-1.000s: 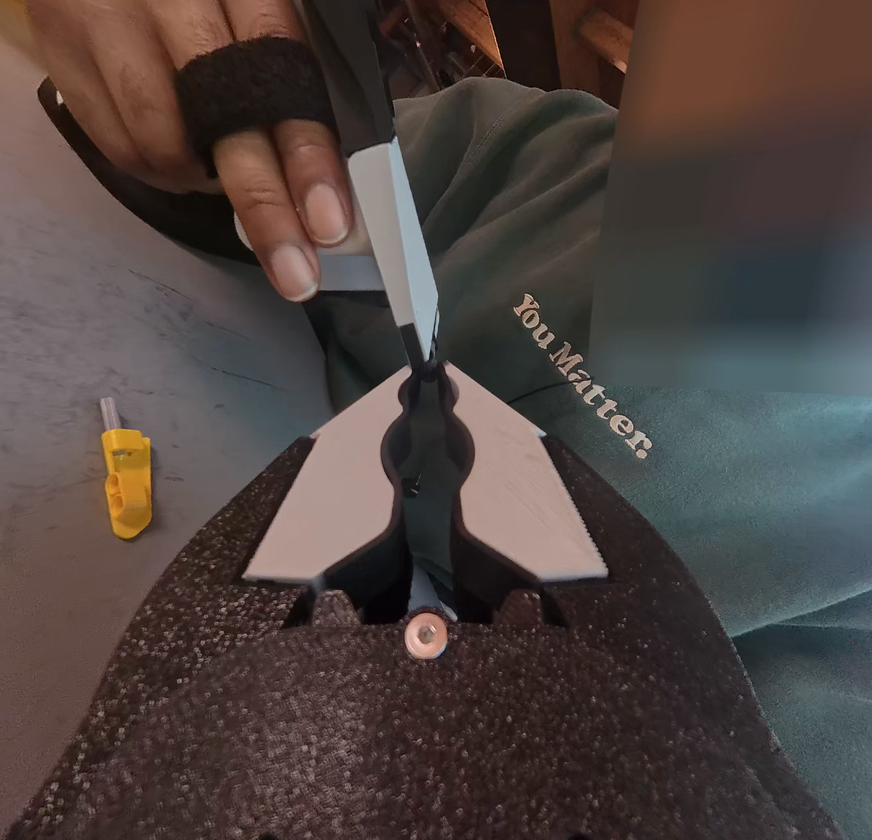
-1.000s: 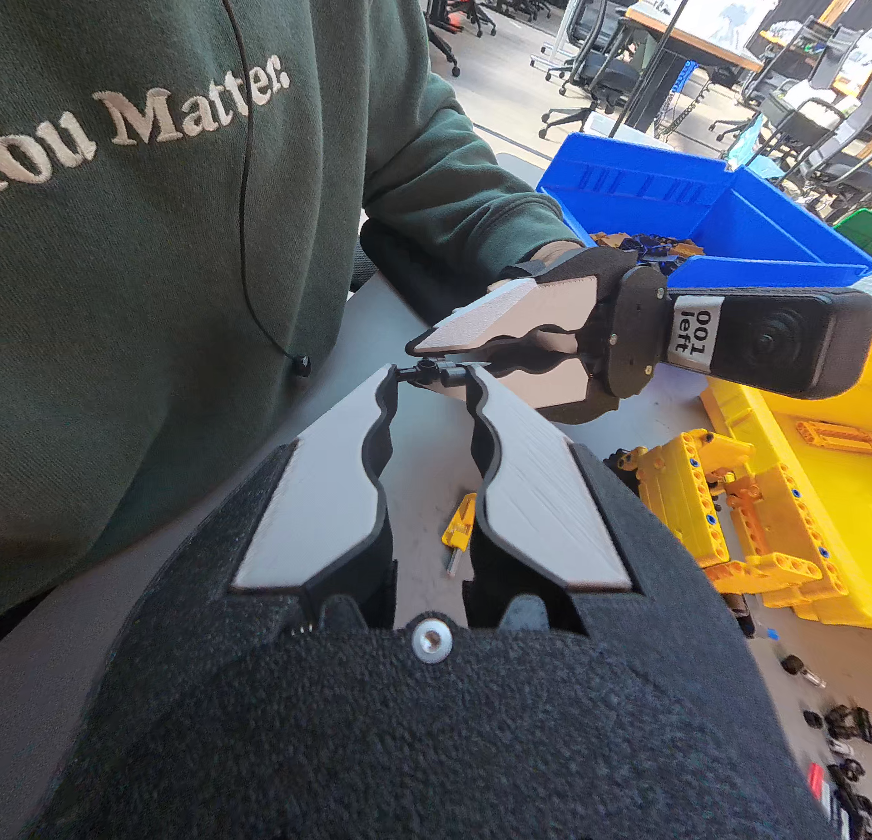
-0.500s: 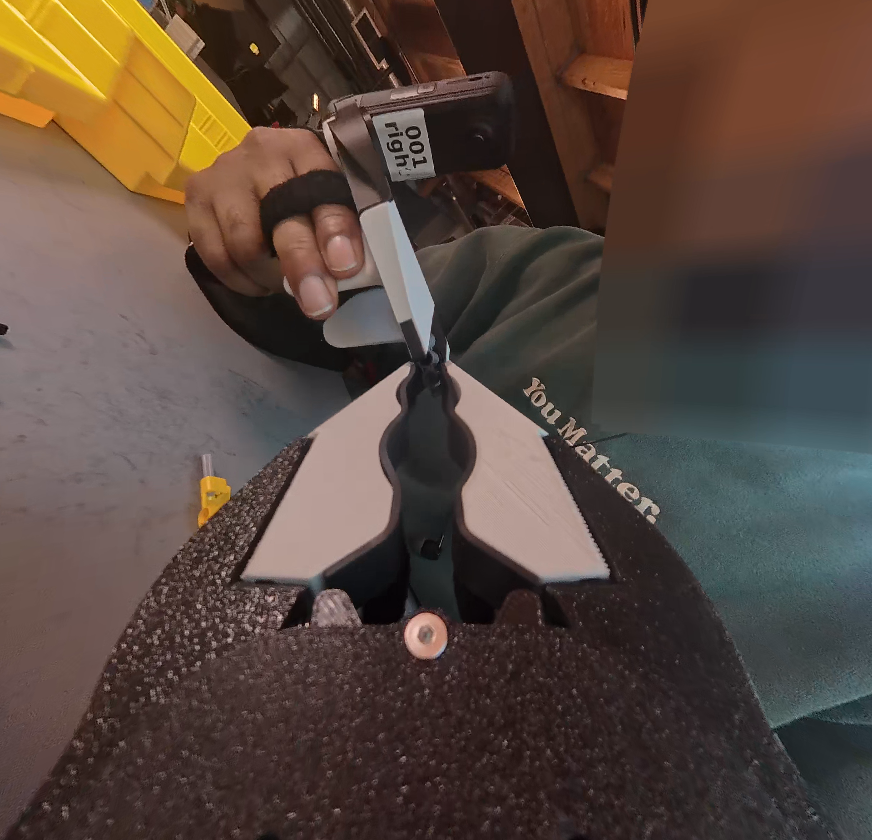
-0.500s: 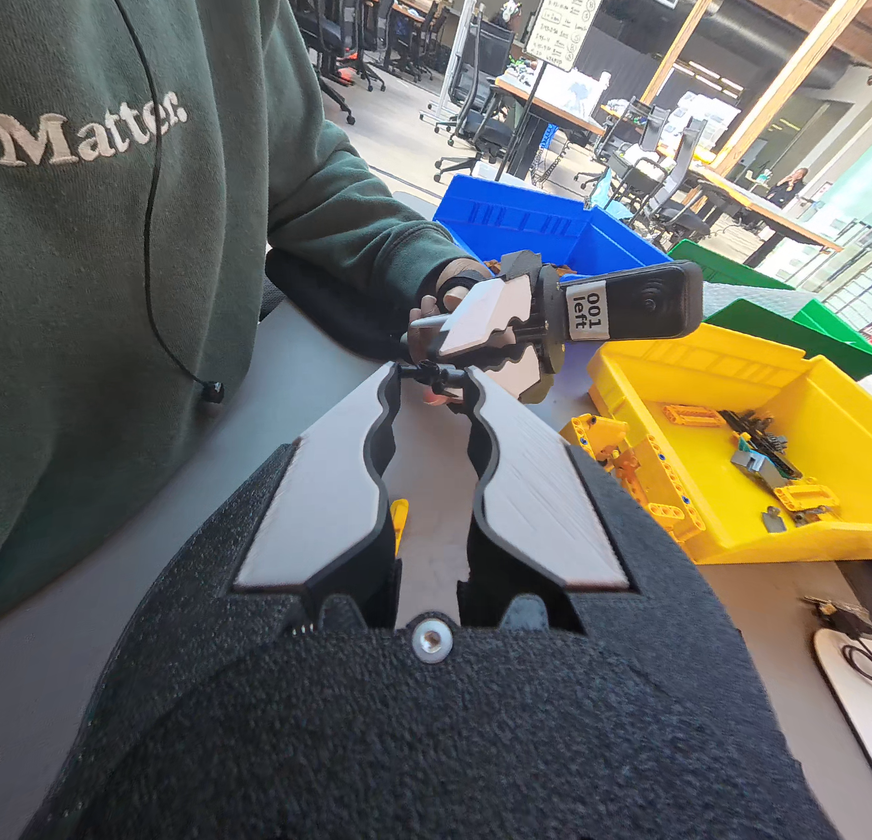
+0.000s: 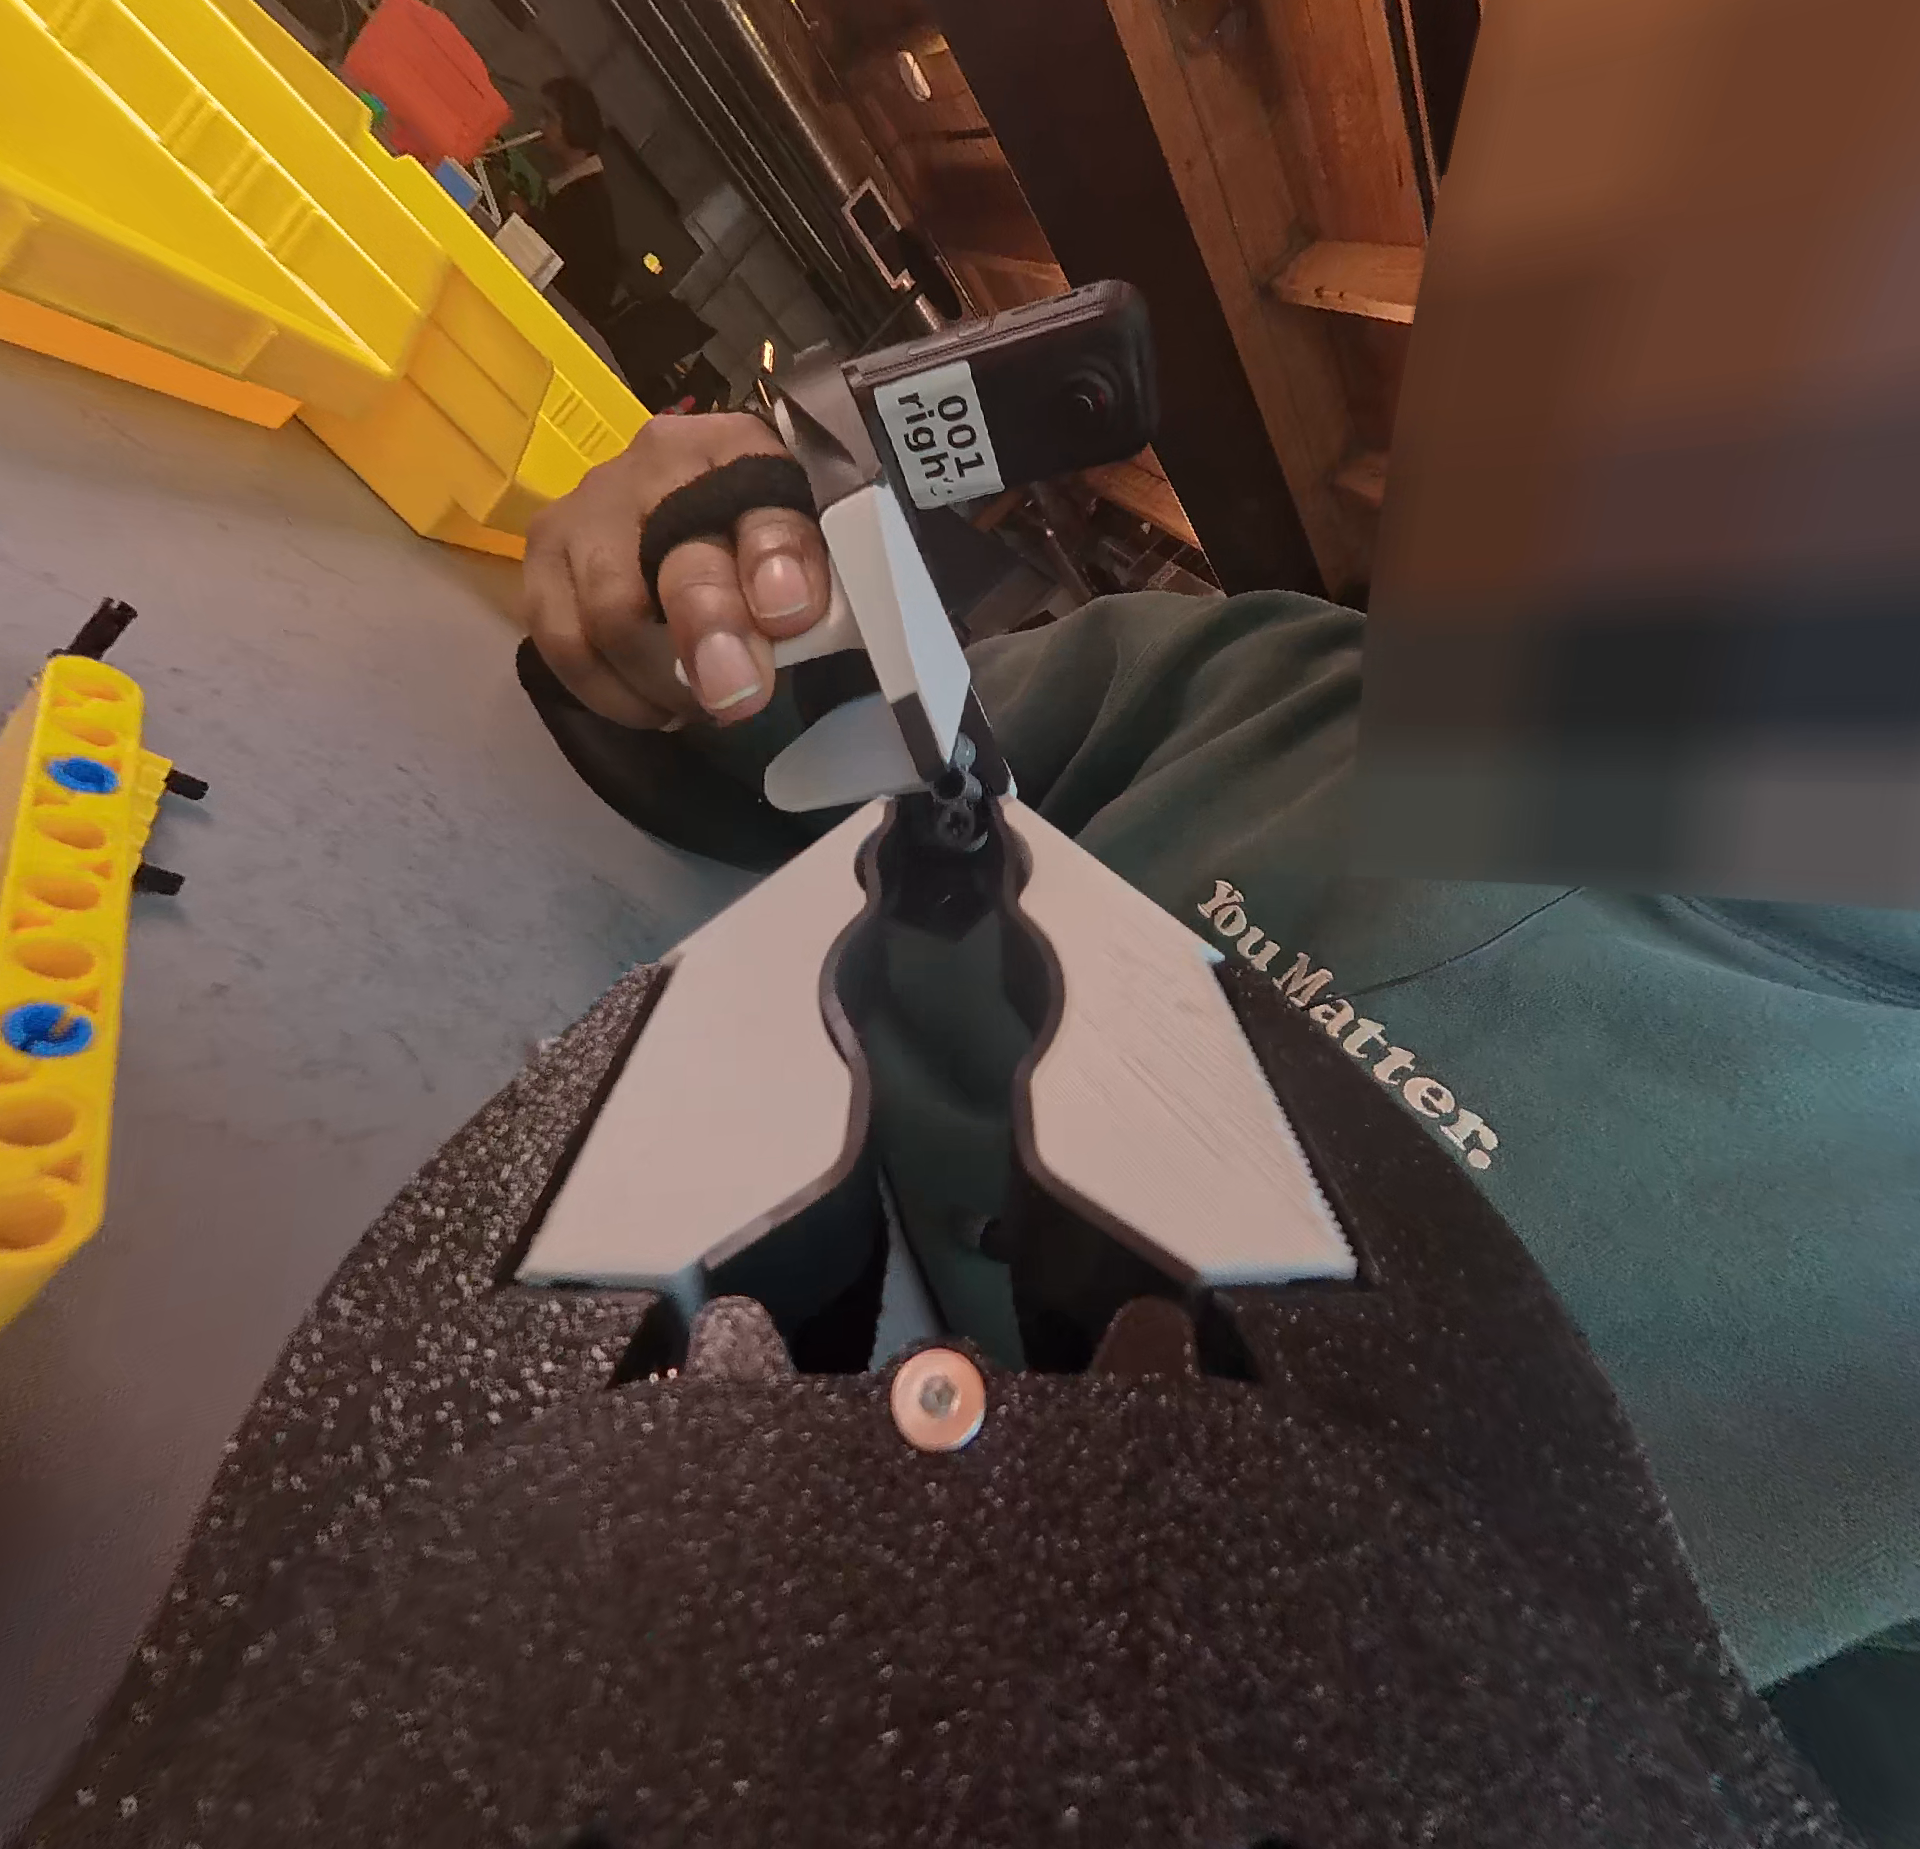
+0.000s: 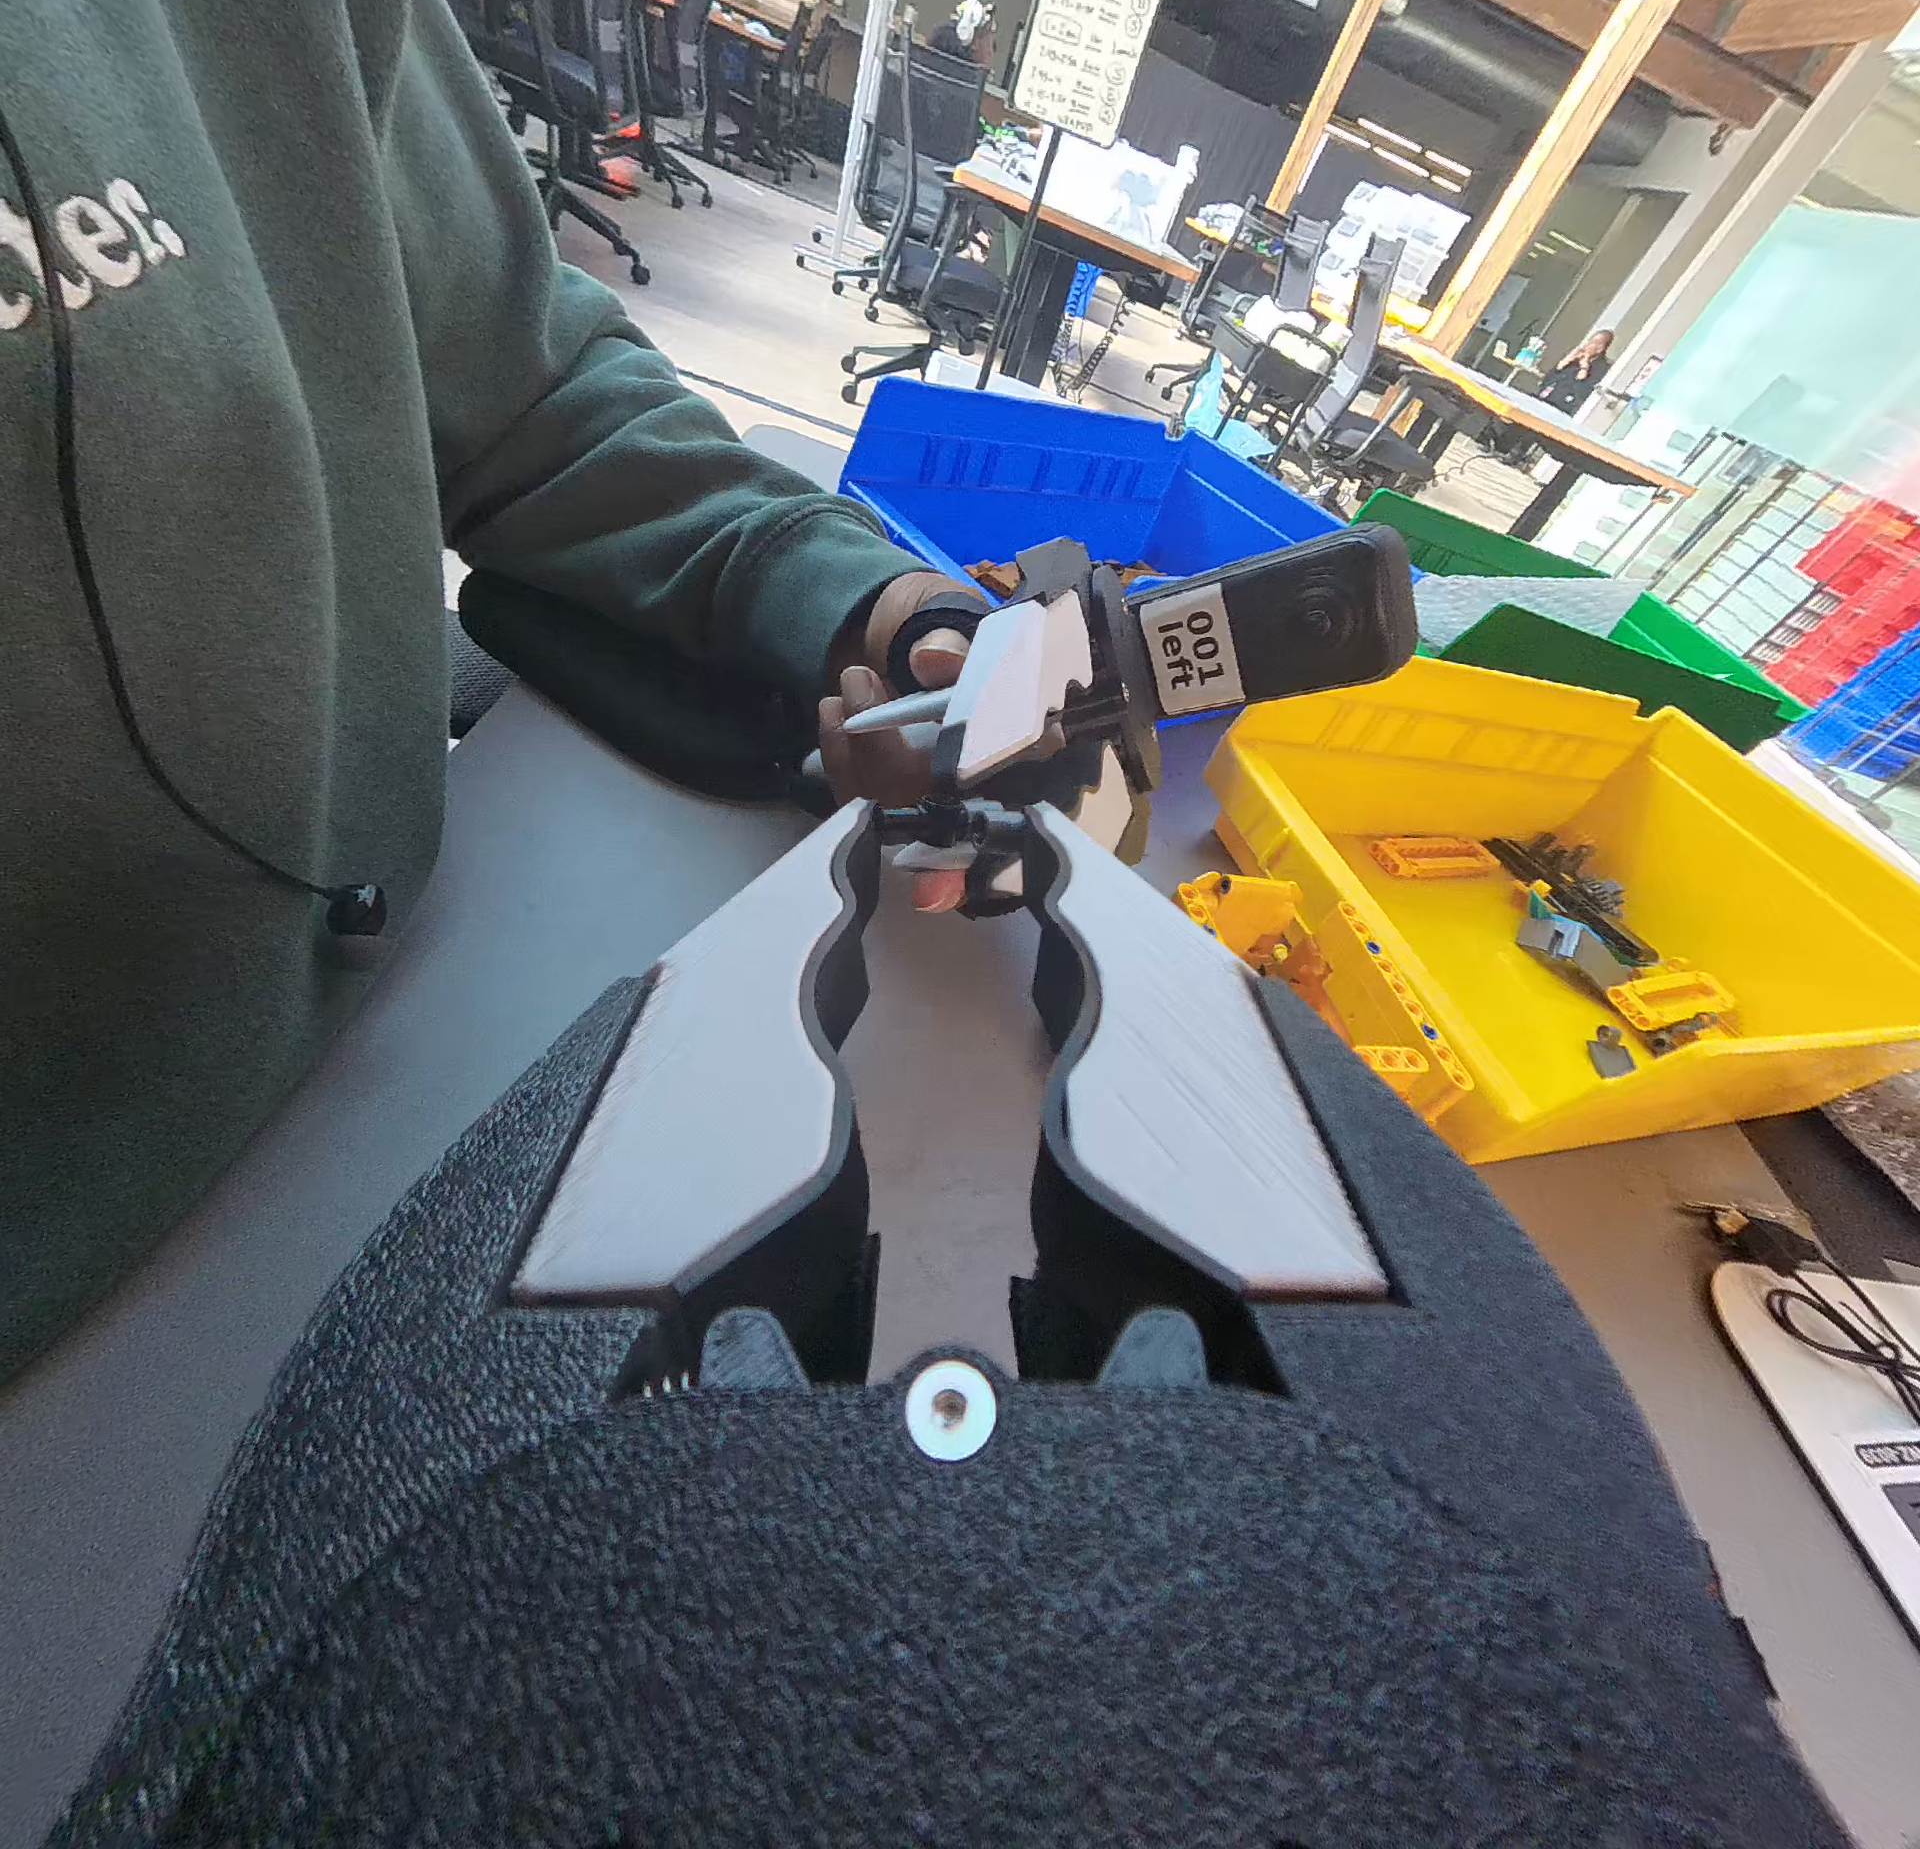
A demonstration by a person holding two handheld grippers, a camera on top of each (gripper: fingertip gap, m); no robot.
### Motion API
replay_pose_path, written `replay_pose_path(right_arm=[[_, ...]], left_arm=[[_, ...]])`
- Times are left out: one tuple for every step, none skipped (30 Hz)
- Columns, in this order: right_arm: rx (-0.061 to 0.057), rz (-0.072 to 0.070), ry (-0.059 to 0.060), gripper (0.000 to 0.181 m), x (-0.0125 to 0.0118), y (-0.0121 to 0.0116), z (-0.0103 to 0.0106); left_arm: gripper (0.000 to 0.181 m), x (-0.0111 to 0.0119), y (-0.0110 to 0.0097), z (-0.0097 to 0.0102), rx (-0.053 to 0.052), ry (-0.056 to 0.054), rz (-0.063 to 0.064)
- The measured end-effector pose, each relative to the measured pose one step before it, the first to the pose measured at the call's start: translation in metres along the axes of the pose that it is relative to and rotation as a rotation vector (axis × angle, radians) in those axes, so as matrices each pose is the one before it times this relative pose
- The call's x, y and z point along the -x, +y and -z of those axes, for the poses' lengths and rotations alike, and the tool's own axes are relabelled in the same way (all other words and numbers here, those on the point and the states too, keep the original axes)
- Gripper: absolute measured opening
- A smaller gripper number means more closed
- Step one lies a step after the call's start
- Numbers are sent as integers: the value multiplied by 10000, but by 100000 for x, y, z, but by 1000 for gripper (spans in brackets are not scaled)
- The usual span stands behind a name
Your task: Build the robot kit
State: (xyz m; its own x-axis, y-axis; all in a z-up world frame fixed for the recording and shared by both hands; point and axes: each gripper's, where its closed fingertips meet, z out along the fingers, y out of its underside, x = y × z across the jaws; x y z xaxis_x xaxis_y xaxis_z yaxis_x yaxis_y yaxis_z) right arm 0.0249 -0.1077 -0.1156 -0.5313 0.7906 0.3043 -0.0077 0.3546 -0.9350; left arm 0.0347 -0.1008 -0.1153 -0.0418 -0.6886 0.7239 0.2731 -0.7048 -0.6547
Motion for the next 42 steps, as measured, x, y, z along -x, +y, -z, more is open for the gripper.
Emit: replay_pose_path(right_arm=[[-15,33,115,26,-129,-34,-33],[9,70,178,26,-209,17,-34],[55,75,108,26,-108,102,-50],[64,41,40,26,-4,136,-69],[12,23,32,26,10,55,-54],[-15,-3,39,27,-21,-1,-16],[-6,-3,42,27,-56,4,7],[19,25,49,27,-80,32,-1],[14,57,61,27,-73,32,5],[13,65,79,27,-93,57,-1],[22,63,89,27,-106,69,6],[13,71,93,27,-104,52,5],[11,74,83,27,-95,26,-6],[9,70,92,27,-130,36,6],[10,48,90,27,-135,37,8],[22,43,65,27,-109,66,0],[33,90,54,27,-50,79,-6],[39,180,92,27,-56,77,-18],[59,256,152,27,-110,80,-15],[75,261,127,27,-74,99,-24],[70,225,98,27,-52,87,-17],[53,171,79,27,-32,64,-19],[56,125,45,27,-12,75,-25],[52,108,52,27,-33,98,-6],[30,87,19,27,13,78,-15],[69,27,-18,27,30,151,-22],[105,-19,-31,27,38,232,-34],[89,-111,-120,28,118,233,-34],[17,-264,-199,28,153,135,32],[-35,-451,-223,28,73,86,71],[-69,-594,-360,30,191,64,110],[-58,-614,-368,32,150,104,140],[-33,-542,-170,33,-157,143,160],[-10,-477,-135,34,-198,180,174],[87,-455,-240,34,-14,263,170],[222,-429,-169,34,-69,415,92],[343,-382,-43,34,-219,578,27],[344,-347,-155,35,18,603,-28],[312,-304,-246,35,212,559,-72],[194,-210,9,34,-116,387,-119],[148,-140,128,30,-253,314,-130],[154,-91,-9,27,-15,297,-171]], left_arm=[[16,-8,-55,-11,-59,30,3],[15,-4,-26,-52,-48,21,-2],[15,-46,11,-67,-24,35,-18],[12,-90,47,-79,9,48,-11],[10,-27,44,-69,10,0,-5],[11,12,-7,-22,-27,-27,-22],[11,2,-63,18,-45,-23,-41],[10,21,-65,29,-35,-49,-78],[10,53,-65,21,-27,-69,-103],[10,56,-64,23,-26,-81,-101],[10,79,-64,24,-30,-82,-82],[10,59,-88,36,-37,-65,-56],[9,51,-66,32,-38,-51,-41],[9,55,-85,36,-45,-53,-33],[9,71,-116,66,-53,-54,-23],[9,74,-81,60,-37,-55,-13],[9,66,-37,39,-10,-54,-14],[9,82,-21,25,-3,-58,-30],[8,70,-53,35,-15,-72,-54],[8,88,-32,36,3,-81,-71],[8,74,-7,30,26,-73,-69],[8,59,1,34,32,-65,-62],[8,61,14,22,43,-70,-66],[7,80,11,21,41,-80,-71],[7,73,25,17,48,-72,-59],[7,121,65,13,67,-92,-60],[7,190,91,16,80,-137,-82],[7,220,147,24,127,-172,-119],[7,299,207,35,181,-245,-193],[6,363,199,37,195,-322,-277],[6,302,198,38,208,-312,-306],[6,276,206,18,221,-300,-300],[6,310,209,23,217,-325,-298],[6,347,241,4,226,-357,-317],[6,379,284,-7,249,-375,-354],[6,332,325,-41,278,-370,-385],[6,302,353,-69,299,-365,-403],[6,246,341,-88,289,-333,-411],[6,181,282,-95,253,-291,-397],[6,124,240,-109,211,-242,-356],[6,53,195,-121,171,-177,-311],[6,-34,202,-141,154,-97,-260]])
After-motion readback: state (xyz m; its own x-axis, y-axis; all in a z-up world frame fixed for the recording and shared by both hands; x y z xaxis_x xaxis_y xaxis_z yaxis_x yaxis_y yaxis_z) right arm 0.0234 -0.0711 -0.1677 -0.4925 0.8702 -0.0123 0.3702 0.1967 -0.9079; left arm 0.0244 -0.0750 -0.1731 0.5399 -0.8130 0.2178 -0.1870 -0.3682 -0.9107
